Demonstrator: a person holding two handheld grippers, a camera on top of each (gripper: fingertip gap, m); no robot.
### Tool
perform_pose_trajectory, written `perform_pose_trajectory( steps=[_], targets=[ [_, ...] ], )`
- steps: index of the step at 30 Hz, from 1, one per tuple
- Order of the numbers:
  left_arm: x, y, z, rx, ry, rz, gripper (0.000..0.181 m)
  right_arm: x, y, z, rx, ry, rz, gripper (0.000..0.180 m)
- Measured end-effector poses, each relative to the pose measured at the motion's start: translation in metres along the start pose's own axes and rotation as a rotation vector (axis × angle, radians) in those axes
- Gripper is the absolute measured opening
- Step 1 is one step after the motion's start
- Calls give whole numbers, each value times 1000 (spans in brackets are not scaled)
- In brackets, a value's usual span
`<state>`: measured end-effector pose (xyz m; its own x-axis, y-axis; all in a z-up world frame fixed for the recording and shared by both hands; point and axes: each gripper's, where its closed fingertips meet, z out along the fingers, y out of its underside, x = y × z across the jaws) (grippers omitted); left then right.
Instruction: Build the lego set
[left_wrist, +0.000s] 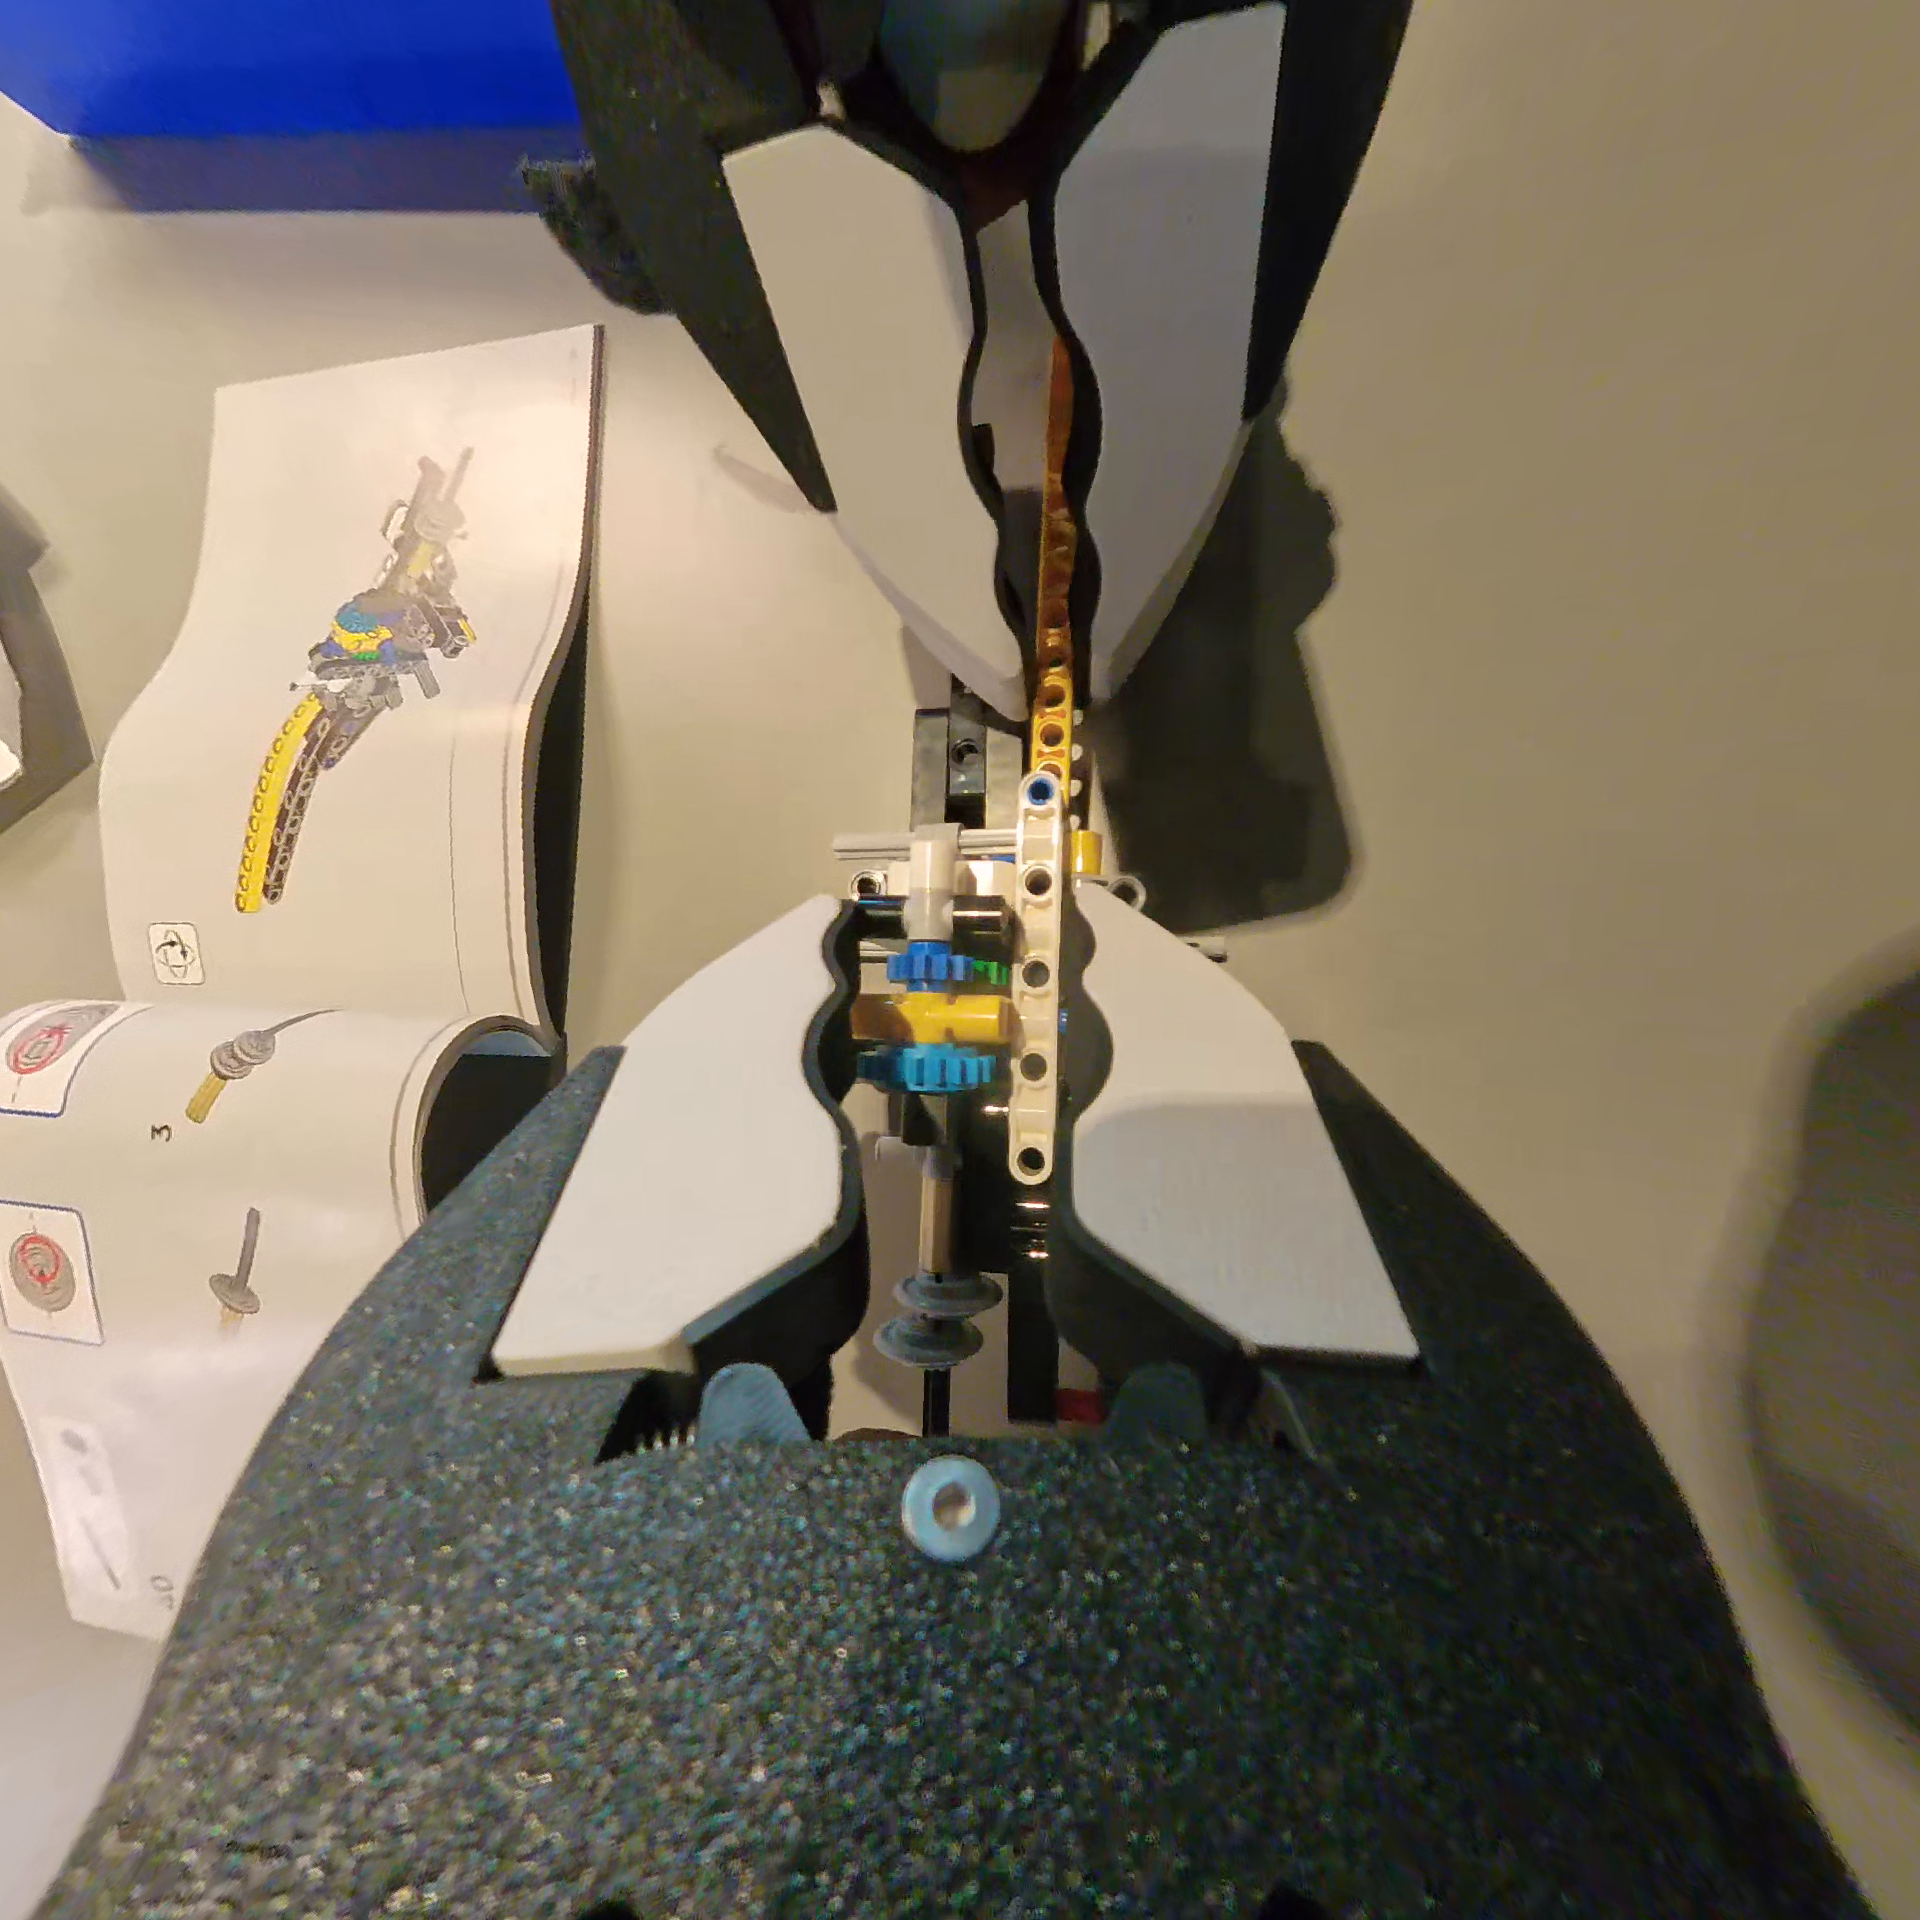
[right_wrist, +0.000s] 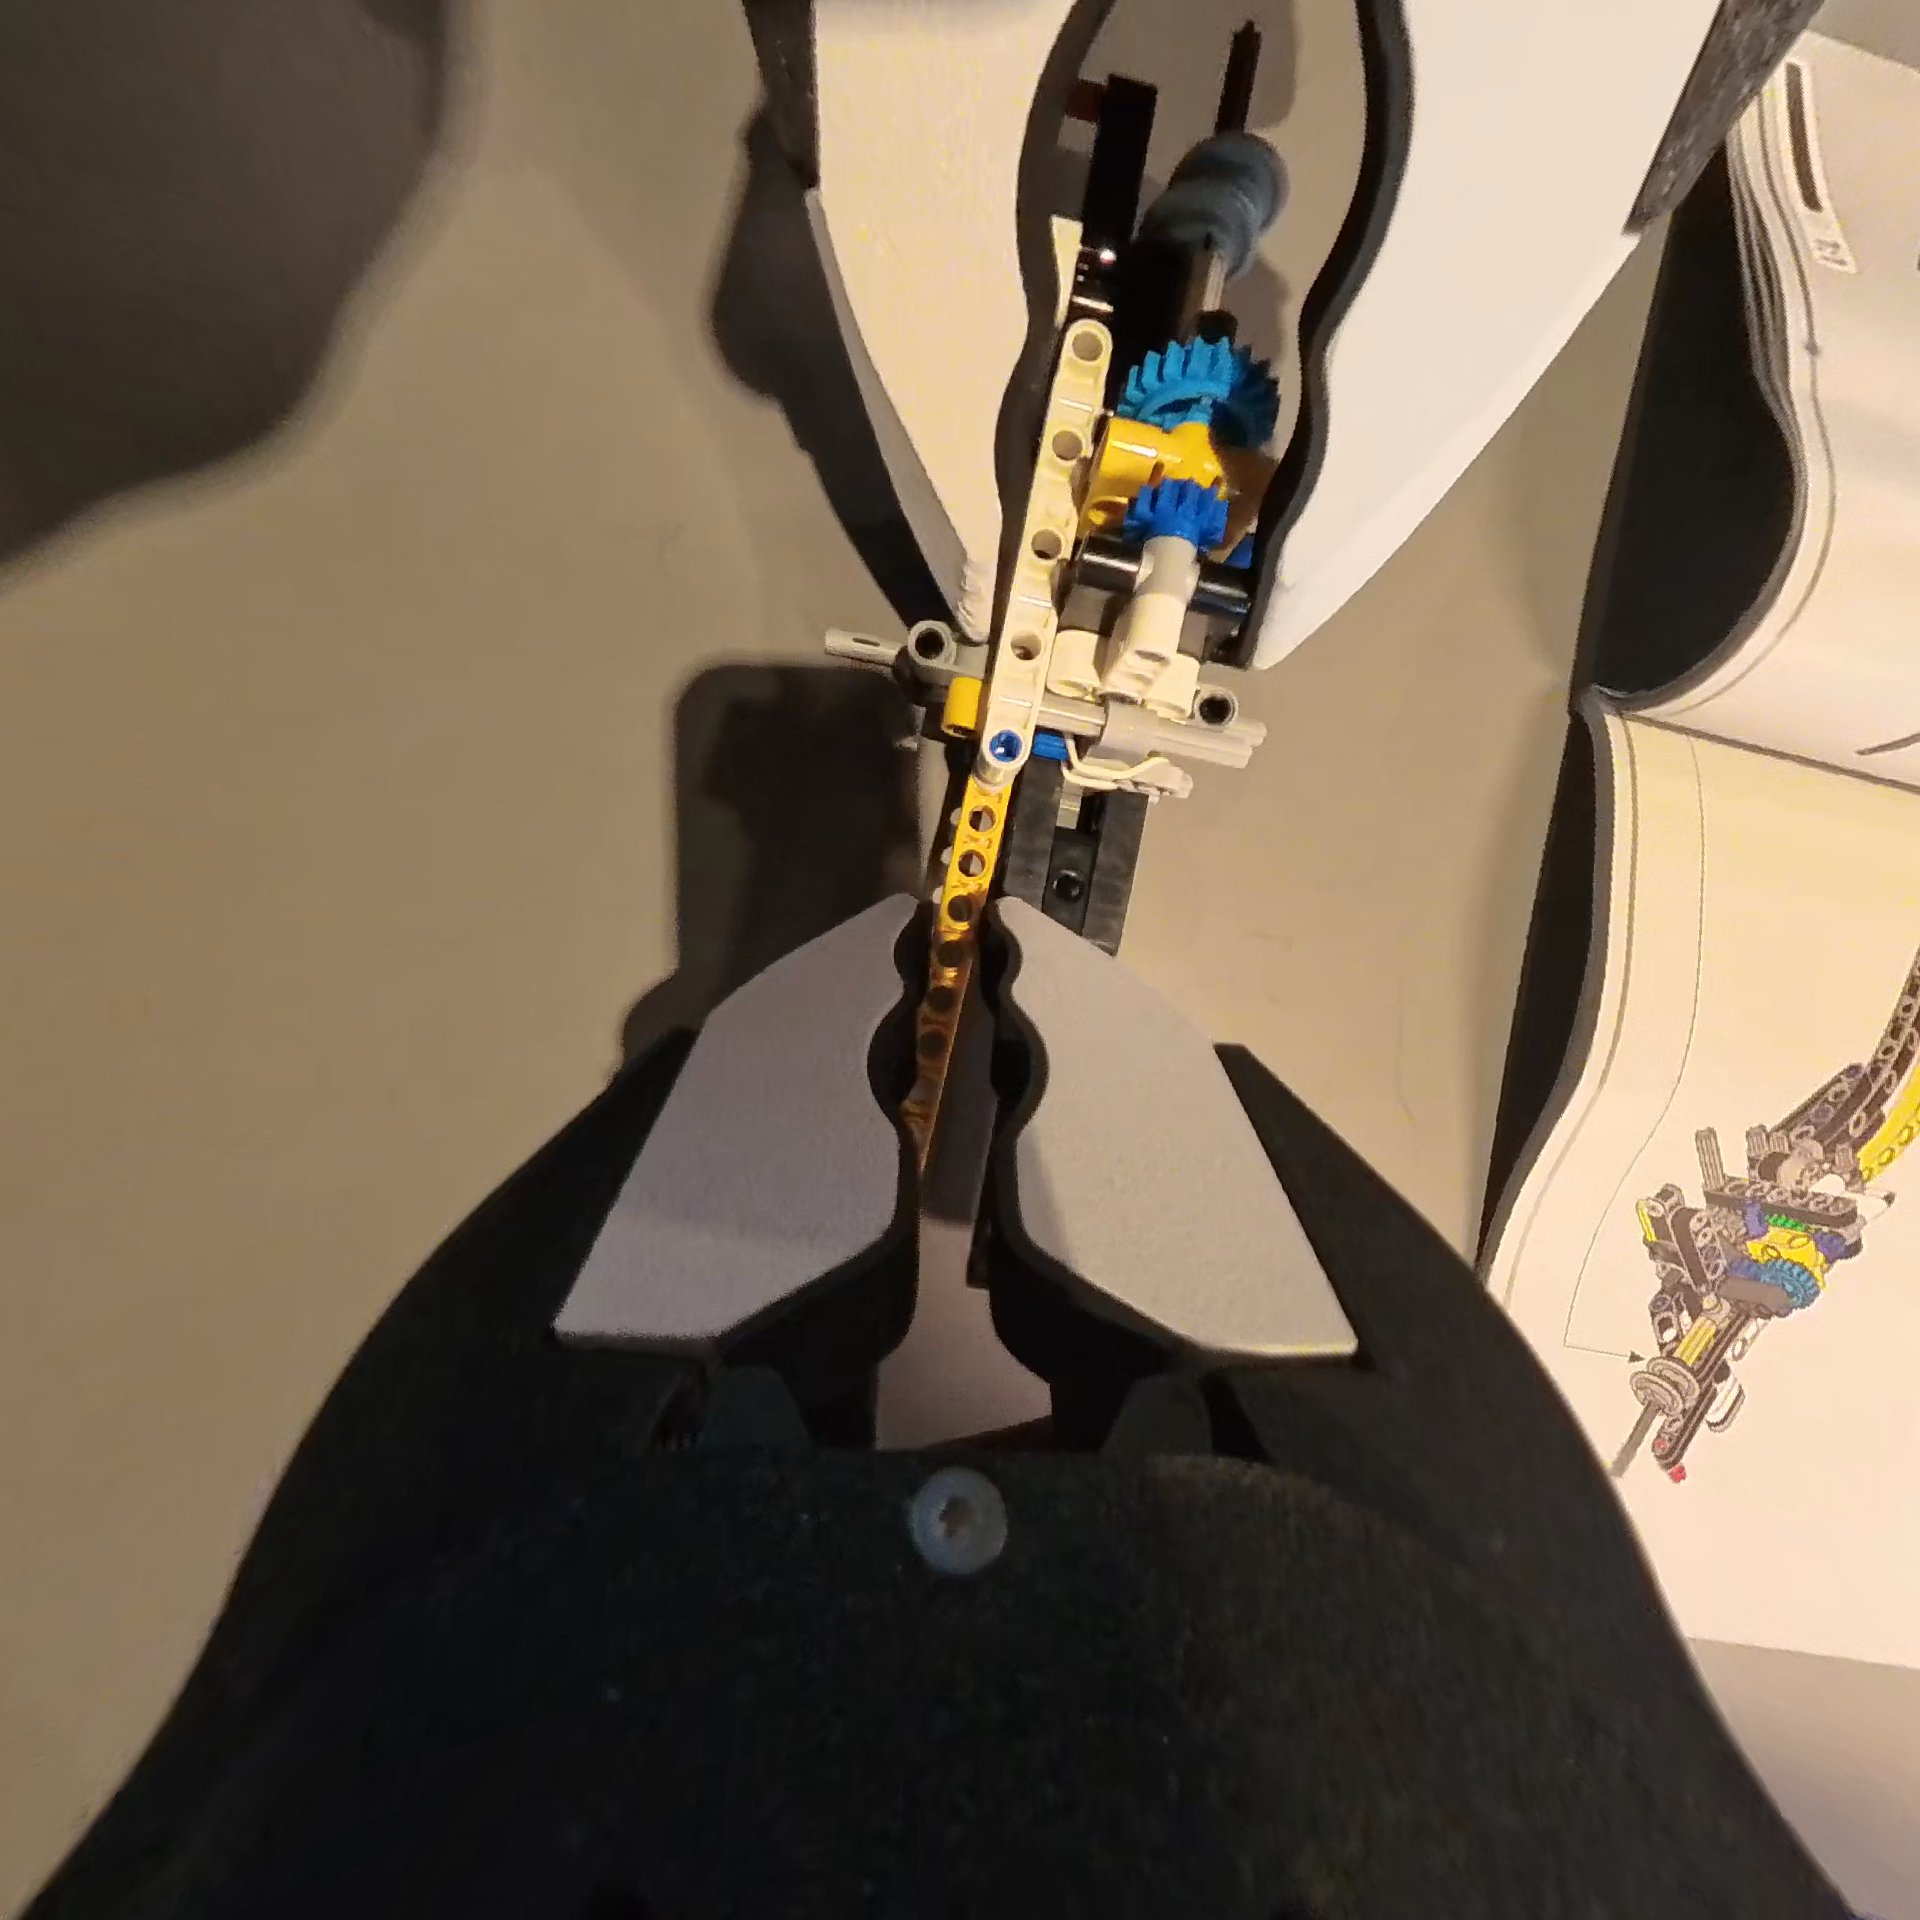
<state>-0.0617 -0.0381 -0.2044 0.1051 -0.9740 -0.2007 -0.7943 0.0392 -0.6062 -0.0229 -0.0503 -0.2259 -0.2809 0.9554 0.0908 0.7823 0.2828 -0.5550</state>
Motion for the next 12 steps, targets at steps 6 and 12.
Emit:
perform_pose_trajectory(
  steps=[6,12],
  targets=[
    [2,0,0,8,14,7,36,0,0,0,1,-27,-19,8],
    [2,0,0,9,8,2,37,-1,0,0,-9,-6,4,8]
  ],
)
